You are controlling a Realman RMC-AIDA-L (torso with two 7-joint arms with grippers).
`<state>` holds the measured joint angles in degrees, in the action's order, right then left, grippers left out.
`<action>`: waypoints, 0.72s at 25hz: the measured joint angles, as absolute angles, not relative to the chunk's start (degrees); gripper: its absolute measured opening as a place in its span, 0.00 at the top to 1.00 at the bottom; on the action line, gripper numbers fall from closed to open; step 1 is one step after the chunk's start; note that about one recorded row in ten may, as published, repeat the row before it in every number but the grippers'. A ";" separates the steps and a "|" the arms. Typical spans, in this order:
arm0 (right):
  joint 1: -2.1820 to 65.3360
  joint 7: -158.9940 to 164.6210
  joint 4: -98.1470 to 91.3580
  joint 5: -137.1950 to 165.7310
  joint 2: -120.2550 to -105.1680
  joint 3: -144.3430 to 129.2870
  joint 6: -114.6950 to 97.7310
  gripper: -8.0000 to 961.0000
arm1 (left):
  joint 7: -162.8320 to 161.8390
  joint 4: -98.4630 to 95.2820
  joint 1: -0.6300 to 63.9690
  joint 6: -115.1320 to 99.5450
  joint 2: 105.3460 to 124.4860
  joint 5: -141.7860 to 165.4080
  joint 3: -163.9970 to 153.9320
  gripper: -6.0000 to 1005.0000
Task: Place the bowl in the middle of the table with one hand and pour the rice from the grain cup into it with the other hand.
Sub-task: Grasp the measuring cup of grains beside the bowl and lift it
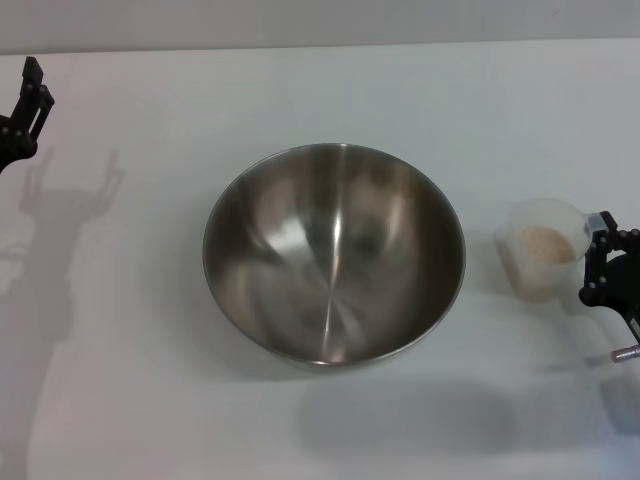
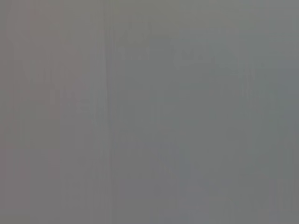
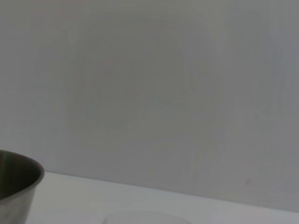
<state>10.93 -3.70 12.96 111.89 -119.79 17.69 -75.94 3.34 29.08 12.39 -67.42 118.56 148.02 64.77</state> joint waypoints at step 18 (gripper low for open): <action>6.12 -9.14 14.97 111.63 -119.69 17.93 -100.11 0.97 | 3.34 29.09 11.99 -67.64 118.56 148.01 64.70 0.16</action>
<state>6.12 -9.14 14.97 111.63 -119.69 17.93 -100.11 3.34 29.09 11.99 -67.64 118.56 148.01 64.70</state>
